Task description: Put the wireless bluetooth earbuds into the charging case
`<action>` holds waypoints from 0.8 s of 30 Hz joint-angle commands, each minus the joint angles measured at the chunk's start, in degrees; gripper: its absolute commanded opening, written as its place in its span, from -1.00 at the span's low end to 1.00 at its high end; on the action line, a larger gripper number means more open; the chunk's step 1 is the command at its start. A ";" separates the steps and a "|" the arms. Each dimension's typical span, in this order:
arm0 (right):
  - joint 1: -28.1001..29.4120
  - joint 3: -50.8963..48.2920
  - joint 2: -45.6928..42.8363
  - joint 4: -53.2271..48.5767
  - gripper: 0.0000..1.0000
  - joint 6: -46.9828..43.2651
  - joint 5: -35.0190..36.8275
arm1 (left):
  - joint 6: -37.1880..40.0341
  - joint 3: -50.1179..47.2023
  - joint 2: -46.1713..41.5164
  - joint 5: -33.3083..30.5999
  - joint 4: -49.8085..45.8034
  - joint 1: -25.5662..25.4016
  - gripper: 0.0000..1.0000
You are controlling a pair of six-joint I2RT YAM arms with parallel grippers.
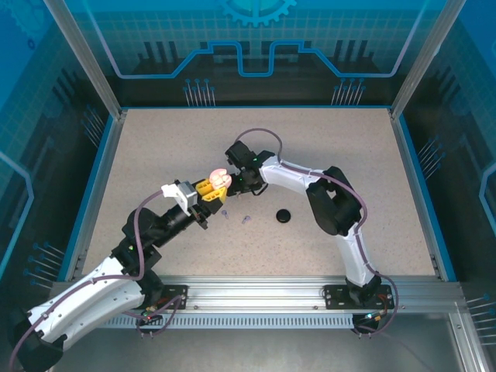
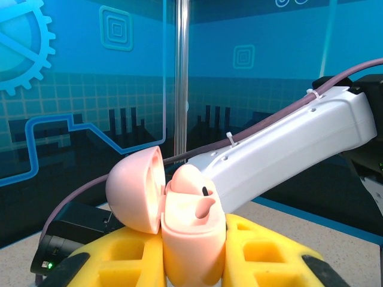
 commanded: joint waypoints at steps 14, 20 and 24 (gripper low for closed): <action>0.84 7.21 6.61 -4.21 0.11 -4.45 -2.85 | 0.21 1.71 -0.24 -1.17 0.34 -0.34 -0.86; 0.85 6.35 6.29 -5.00 0.07 -4.25 -3.22 | 0.35 1.82 0.56 -1.09 0.45 -0.34 -0.86; 0.85 5.10 5.14 -5.27 0.05 -4.18 -3.56 | 0.26 1.99 1.16 -0.89 0.71 -0.37 -0.86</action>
